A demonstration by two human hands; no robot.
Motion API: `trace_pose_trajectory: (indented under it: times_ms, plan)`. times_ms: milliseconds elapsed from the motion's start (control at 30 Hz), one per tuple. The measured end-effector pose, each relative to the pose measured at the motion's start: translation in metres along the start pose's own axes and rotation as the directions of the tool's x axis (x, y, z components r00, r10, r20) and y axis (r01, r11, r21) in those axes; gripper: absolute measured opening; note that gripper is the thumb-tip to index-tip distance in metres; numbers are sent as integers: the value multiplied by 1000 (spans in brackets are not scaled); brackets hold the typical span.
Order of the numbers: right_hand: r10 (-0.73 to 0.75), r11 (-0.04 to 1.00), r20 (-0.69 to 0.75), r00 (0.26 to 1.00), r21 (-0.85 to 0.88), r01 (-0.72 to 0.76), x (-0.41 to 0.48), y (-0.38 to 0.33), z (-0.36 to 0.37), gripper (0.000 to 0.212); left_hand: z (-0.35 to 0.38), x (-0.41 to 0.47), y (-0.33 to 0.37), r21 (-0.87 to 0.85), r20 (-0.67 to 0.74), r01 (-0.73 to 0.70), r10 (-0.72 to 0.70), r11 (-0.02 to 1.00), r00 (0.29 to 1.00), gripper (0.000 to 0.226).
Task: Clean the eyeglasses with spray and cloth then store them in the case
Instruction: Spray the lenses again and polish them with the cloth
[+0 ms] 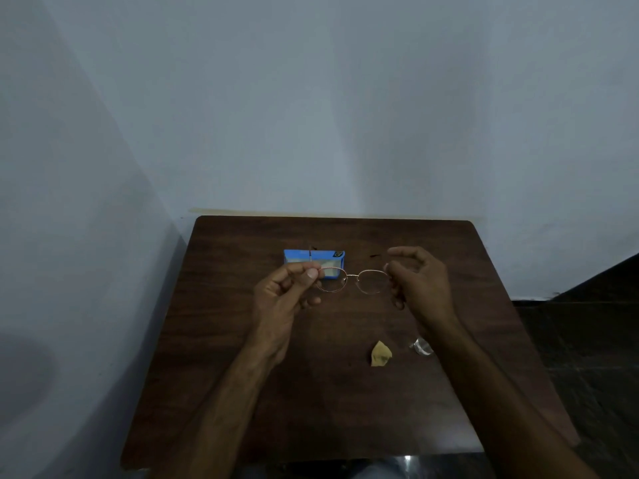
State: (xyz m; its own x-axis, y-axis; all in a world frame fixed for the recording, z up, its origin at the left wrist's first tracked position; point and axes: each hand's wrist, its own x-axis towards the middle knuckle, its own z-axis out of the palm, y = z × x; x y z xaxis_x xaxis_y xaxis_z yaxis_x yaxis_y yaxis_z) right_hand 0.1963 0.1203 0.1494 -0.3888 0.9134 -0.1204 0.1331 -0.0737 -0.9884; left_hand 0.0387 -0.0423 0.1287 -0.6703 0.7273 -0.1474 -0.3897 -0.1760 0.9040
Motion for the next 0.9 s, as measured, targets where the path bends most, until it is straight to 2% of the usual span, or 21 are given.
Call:
trace_pose_trajectory:
  times_ms: [167,267,367,700,800,900]
  plan:
    - [98,995,14,995,14,-98,1,4,-3,16,5,2,-4,4,-6,-13,13,1000,1000,21]
    - [138,989,32,990,43,-140,2,5,-9,7,6,3,-4,67,66,-80,75,995,995,30]
    - [178,980,56,982,77,-182,2,8,-17,10,7,6,-5,111,109,-104,92,988,990,31]
    - [199,968,48,979,146,-204,1,18,-25,12,17,7,-14,121,42,0,-5,993,999,32]
    - [133,984,34,991,112,-136,-2,15,-26,14,19,7,-14,183,-12,-1,3,983,1000,27]
    - [-141,974,8,990,-176,140,-5,14,-26,26,19,8,-17,240,-66,-30,47,970,997,17]
